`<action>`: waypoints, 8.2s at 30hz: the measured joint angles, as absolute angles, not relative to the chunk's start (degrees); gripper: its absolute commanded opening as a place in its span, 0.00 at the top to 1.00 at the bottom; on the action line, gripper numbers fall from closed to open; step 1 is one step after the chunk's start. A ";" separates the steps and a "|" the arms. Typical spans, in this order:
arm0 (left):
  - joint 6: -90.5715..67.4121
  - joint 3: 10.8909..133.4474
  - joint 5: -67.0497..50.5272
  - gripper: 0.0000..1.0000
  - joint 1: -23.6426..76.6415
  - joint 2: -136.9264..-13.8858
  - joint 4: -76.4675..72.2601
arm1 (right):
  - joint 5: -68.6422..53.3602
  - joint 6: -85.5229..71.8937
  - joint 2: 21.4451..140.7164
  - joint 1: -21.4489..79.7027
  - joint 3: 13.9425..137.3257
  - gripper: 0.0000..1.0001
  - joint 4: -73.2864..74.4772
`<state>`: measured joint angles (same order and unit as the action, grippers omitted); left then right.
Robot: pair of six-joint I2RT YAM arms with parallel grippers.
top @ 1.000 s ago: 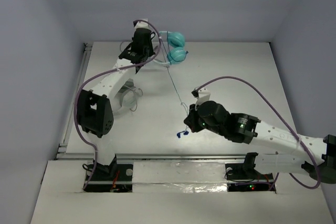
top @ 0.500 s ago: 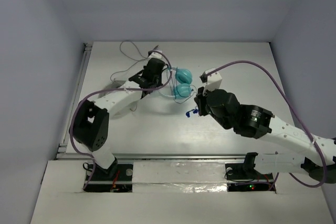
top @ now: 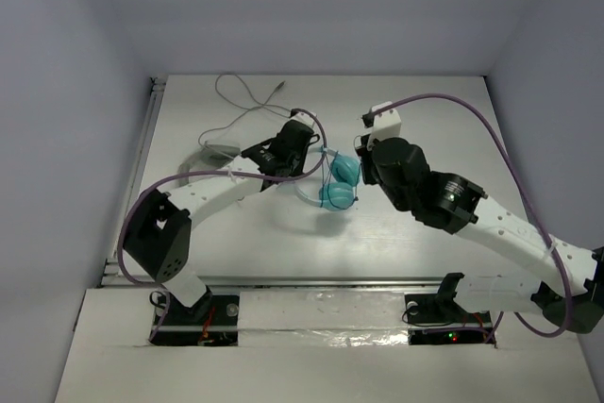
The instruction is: Wrap the headphones
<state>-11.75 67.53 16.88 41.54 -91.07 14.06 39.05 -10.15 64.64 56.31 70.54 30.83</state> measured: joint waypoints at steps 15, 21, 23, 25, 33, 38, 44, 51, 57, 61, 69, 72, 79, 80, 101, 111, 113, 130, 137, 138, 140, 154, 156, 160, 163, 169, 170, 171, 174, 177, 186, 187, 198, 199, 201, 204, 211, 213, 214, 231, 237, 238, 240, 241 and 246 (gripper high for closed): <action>-15.40 84.34 5.87 1.00 35.09 -99.98 11.75 | 13.37 -13.30 62.92 56.73 70.81 1.00 32.16; -17.15 86.00 0.03 1.00 34.15 -101.51 9.37 | 9.54 -14.22 62.92 57.34 69.49 1.00 32.12; -17.08 85.86 -0.27 1.00 34.61 -102.21 9.15 | 9.65 -14.37 63.13 57.47 69.67 1.00 32.10; -17.06 84.64 -0.36 1.00 35.11 -102.54 8.34 | 10.33 -14.26 63.72 57.47 70.76 1.00 32.69; -17.10 74.02 -0.12 1.00 38.68 -102.54 5.80 | 15.73 -12.21 66.22 57.47 77.38 1.00 32.88; -17.96 69.65 -1.93 1.00 41.87 -102.19 3.49 | 19.75 -11.22 67.24 57.47 77.65 1.00 32.99; -18.20 65.73 0.56 1.00 42.09 -99.44 2.87 | 23.88 -10.44 67.42 57.45 77.65 1.00 33.06; -18.41 66.37 5.13 1.00 41.63 -96.03 3.20 | 19.35 -11.44 64.55 57.47 75.68 1.00 33.01; -18.37 70.87 6.50 1.00 41.60 -95.55 3.25 | 17.93 -12.47 63.11 57.47 72.77 1.00 33.08; -18.37 70.87 6.28 1.00 41.60 -94.85 3.60 | 18.09 -12.64 61.82 57.47 72.27 1.00 33.12; -18.37 70.83 6.13 1.00 41.60 -94.85 4.38 | 20.43 -12.51 59.70 57.47 72.69 1.00 33.01; -18.37 70.74 6.00 1.00 41.60 -94.85 4.32 | 22.28 -12.14 59.75 57.47 73.25 1.00 33.06; -18.37 67.42 5.89 1.00 42.22 -94.85 4.01 | 27.27 -10.37 60.49 57.47 76.16 1.00 32.64; -18.39 66.52 5.89 1.00 42.35 -94.85 3.95 | 28.01 -10.15 60.86 57.47 76.69 1.00 32.56; -15.81 60.34 0.73 1.00 44.99 -83.79 9.98 | 46.33 -0.45 66.13 50.54 70.00 1.00 18.70; -11.53 60.42 -9.34 1.00 44.88 -78.87 12.82 | 46.33 -1.06 66.50 48.69 63.57 1.00 13.28; -10.72 60.86 -11.94 1.00 44.49 -78.11 13.21 | 44.91 -2.70 66.48 47.92 61.67 1.00 12.93; -9.52 64.64 -32.53 1.00 32.86 -73.32 12.05 | 19.42 -17.85 55.46 40.12 47.53 0.67 6.31; -12.71 71.26 -34.87 1.00 32.51 -75.09 10.55 | 11.18 -23.24 54.30 39.77 39.64 0.52 0.58; -13.02 72.58 -34.74 1.00 32.51 -75.70 10.48 | 10.52 -23.83 54.04 39.77 38.63 0.52 -0.32; -13.52 74.94 -34.22 1.00 32.23 -76.79 10.44 | 9.82 -24.77 53.08 39.77 36.53 0.52 -1.52; -14.31 80.55 -28.82 1.00 31.75 -79.81 11.94 | 11.27 -26.52 48.47 39.77 29.39 0.34 -12.47; -14.35 80.55 -28.18 1.00 31.75 -79.81 12.08 | 12.71 -26.15 49.82 39.70 29.41 0.36 -13.54; -14.22 80.64 -26.26 1.00 31.75 -79.81 12.86 | 14.85 -24.60 51.99 39.42 29.54 0.37 -13.76; -14.00 80.66 -25.39 1.00 31.75 -79.81 13.63 | 14.87 -23.99 54.41 39.33 30.17 0.37 -14.26; -13.91 80.66 -24.69 1.00 31.75 -79.81 14.17 | 9.76 -23.38 62.67 39.33 31.90 0.35 -17.69; -13.80 80.66 -24.51 1.00 31.75 -79.81 14.39 | 8.67 -23.27 63.29 39.33 31.90 0.35 -18.35; -13.76 80.66 -24.36 1.00 31.75 -79.81 14.50 | 7.75 -23.14 63.66 39.33 31.90 0.35 -19.20; -13.56 80.66 -24.14 1.00 31.75 -79.81 14.55 | 6.13 -22.46 64.12 39.33 31.90 0.36 -23.29; -13.63 80.66 -24.21 1.00 31.75 -79.81 14.52 | 5.85 -21.47 65.54 39.33 32.05 0.41 -27.62; -13.67 80.73 -25.23 1.00 31.75 -79.81 14.55 | 5.50 -18.35 71.88 35.46 33.71 0.50 -32.64; -13.67 80.84 -25.28 1.00 31.75 -79.81 14.57 | 5.52 -18.20 71.44 35.27 33.71 0.50 -32.62; -13.63 83.92 -25.39 1.00 31.75 -79.81 15.66 | -0.19 -20.49 67.13 35.22 32.88 0.46 -33.30; -13.61 83.90 -25.39 1.00 31.75 -79.81 15.75 | -1.19 -20.73 68.45 35.22 32.91 0.47 -33.67; -13.61 83.90 -25.36 1.00 31.75 -79.81 15.84 | -2.72 -21.08 70.89 35.22 32.91 0.50 -33.95; -13.63 83.90 -25.36 1.00 31.75 -79.72 15.86 | -3.03 -21.23 73.34 35.22 32.93 0.58 -34.37; -13.56 83.92 -24.62 1.00 31.75 -79.24 16.78 | -4.82 -21.67 71.48 35.22 32.88 0.59 -33.89; -13.56 84.01 -24.34 1.00 31.75 -79.24 16.93 | -5.43 -22.41 68.31 35.22 32.34 0.58 -33.63; -13.54 84.03 -24.21 1.00 31.75 -79.24 16.99 | -5.61 -22.74 66.74 35.22 31.94 0.58 -33.39; -12.93 86.17 -23.70 1.00 31.81 -78.89 18.00 | -1.34 -21.71 67.16 35.22 34.17 0.35 -24.49; -12.88 86.17 -23.73 1.00 31.81 -78.76 18.50 | 3.20 -20.14 67.57 35.22 36.01 0.41 -24.45; -12.84 86.17 -23.70 1.00 31.81 -78.76 18.63 | 3.79 -20.12 67.33 35.22 36.01 0.43 -24.36; -12.73 86.19 -23.68 1.00 31.81 -78.76 18.87 | 4.34 -20.32 66.78 35.22 36.01 0.45 -24.32; -12.64 86.28 -23.68 1.00 31.81 -78.76 19.11 | 4.40 -20.40 66.54 35.22 35.99 0.45 -24.23; -12.43 86.28 -23.75 1.00 31.81 -78.76 19.20 | 4.08 -20.73 66.59 35.22 35.97 0.37 -24.16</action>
<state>-12.43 86.28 -23.75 31.81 -78.76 19.20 4.08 -20.73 66.59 35.22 35.97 -24.16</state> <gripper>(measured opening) 0.099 0.627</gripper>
